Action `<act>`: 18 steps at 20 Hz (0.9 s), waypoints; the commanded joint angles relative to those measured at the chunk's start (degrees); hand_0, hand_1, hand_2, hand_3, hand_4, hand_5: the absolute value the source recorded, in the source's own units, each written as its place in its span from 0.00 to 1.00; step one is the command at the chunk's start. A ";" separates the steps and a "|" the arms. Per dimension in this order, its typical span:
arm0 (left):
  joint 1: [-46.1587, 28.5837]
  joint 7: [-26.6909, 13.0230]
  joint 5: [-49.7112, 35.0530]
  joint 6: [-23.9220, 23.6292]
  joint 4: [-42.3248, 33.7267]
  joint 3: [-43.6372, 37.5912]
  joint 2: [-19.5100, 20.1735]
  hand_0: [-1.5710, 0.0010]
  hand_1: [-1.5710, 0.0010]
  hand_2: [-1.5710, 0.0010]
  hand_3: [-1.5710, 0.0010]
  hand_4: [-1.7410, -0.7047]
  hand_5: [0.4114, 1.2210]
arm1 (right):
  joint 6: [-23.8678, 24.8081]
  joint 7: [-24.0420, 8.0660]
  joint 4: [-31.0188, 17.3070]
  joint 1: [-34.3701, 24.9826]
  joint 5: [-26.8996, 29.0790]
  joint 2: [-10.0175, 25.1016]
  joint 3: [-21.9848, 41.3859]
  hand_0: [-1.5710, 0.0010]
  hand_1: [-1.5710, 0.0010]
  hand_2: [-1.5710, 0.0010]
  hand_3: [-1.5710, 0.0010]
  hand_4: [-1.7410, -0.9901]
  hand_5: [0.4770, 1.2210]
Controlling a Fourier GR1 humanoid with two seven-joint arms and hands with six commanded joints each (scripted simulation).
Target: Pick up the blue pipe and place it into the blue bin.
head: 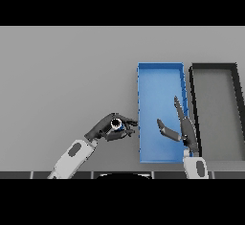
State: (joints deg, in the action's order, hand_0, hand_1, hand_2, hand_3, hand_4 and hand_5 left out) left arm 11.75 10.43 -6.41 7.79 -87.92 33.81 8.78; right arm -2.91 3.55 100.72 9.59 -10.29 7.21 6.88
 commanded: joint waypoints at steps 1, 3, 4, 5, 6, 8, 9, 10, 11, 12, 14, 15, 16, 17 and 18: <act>0.90 -2.07 -0.07 -0.29 -1.49 0.15 -0.16 0.02 0.01 0.01 0.06 0.01 0.99 | 0.25 -0.15 -0.08 -0.22 0.07 0.02 -0.30 1.00 1.00 1.00 1.00 0.78 0.16; 1.99 -5.42 -0.16 -0.47 -2.34 0.35 -0.39 0.01 0.01 0.01 0.05 0.01 0.99 | 0.53 0.48 -0.27 -0.19 -0.43 -0.36 0.05 1.00 1.00 1.00 1.00 0.80 0.17; 1.98 -5.96 -0.04 -0.42 -2.89 0.78 -0.55 0.01 0.01 0.01 0.05 0.00 0.99 | 0.44 1.25 0.44 0.45 -0.39 -0.29 0.16 1.00 1.00 1.00 1.00 0.80 0.17; 2.05 -6.76 -0.10 -0.35 -3.41 0.84 -0.36 0.01 0.01 0.00 0.05 0.00 1.00 | 0.48 0.97 -0.01 0.04 -0.43 0.04 -0.17 1.00 1.00 1.00 1.00 0.81 0.17; 1.94 -6.79 -0.16 -0.22 -4.41 0.70 0.33 0.01 0.00 0.00 0.05 0.00 1.00 | 0.55 1.08 -0.22 -0.24 -0.33 0.10 -0.35 1.00 1.00 1.00 1.00 0.81 0.17; 1.47 -7.23 0.01 0.29 -5.15 0.96 1.29 0.00 0.00 0.00 0.05 0.00 1.00 | 1.73 1.01 0.05 -0.03 -1.04 -0.22 -0.51 1.00 1.00 1.00 1.00 0.82 0.17; 1.48 -7.26 0.52 0.20 -4.69 1.14 1.18 0.00 0.00 0.00 0.05 0.00 1.00 | 1.96 1.08 0.37 0.22 -1.25 -0.34 -0.40 1.00 1.00 1.00 1.00 0.80 0.17; 1.96 -8.01 0.36 0.17 -4.32 0.98 0.81 0.00 0.00 0.00 0.05 0.00 1.00 | 2.08 1.08 0.76 0.51 -1.44 -0.45 -0.25 1.00 1.00 1.00 1.00 0.77 0.17; 2.18 -8.69 0.97 -0.14 -3.80 1.54 0.02 0.00 0.00 0.00 0.05 0.00 1.00 | 2.15 1.04 1.20 0.84 -1.60 -0.54 -0.07 1.00 1.00 1.00 1.00 0.75 0.17; 2.37 -8.24 0.79 0.09 -3.33 1.15 0.17 0.00 0.00 0.00 0.05 0.00 1.00 | 2.33 1.15 1.80 1.34 -1.65 -0.84 0.11 1.00 1.00 1.00 1.00 0.75 0.17; 2.05 -8.38 1.13 -0.42 -3.20 1.42 -0.36 0.00 0.00 0.00 0.05 0.00 1.00 | 1.03 2.91 3.38 2.21 0.09 -0.40 -0.06 1.00 1.00 1.00 1.00 0.74 0.19; 2.07 -8.41 0.98 -0.28 -3.89 1.15 0.16 0.00 0.00 0.00 0.05 0.00 1.00 | -1.11 3.41 3.96 1.61 3.25 0.43 -0.90 1.00 1.00 1.00 1.00 0.73 0.20; 2.23 -8.63 0.85 -0.04 -3.78 0.99 0.48 0.00 0.00 0.00 0.05 0.00 1.00 | -4.53 3.82 5.55 0.74 8.18 0.87 -1.17 1.00 1.00 1.00 1.00 0.73 0.18; 2.32 -8.67 0.70 -0.07 -3.86 0.89 0.34 0.00 0.00 0.00 0.05 0.00 1.00 | -7.68 2.99 7.46 0.59 12.11 2.26 -1.30 1.00 1.00 1.00 1.00 0.70 0.15; 2.62 -8.95 0.54 -0.07 -3.66 0.89 -0.06 0.00 0.00 0.00 0.05 0.00 1.00 | -10.43 1.28 8.99 -0.53 14.79 4.31 -1.23 1.00 1.00 1.00 1.00 0.68 0.13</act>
State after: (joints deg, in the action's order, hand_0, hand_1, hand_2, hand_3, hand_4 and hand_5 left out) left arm 14.39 1.46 -5.97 7.83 -91.58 34.70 8.70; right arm -13.35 5.06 109.73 9.00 4.52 11.59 5.62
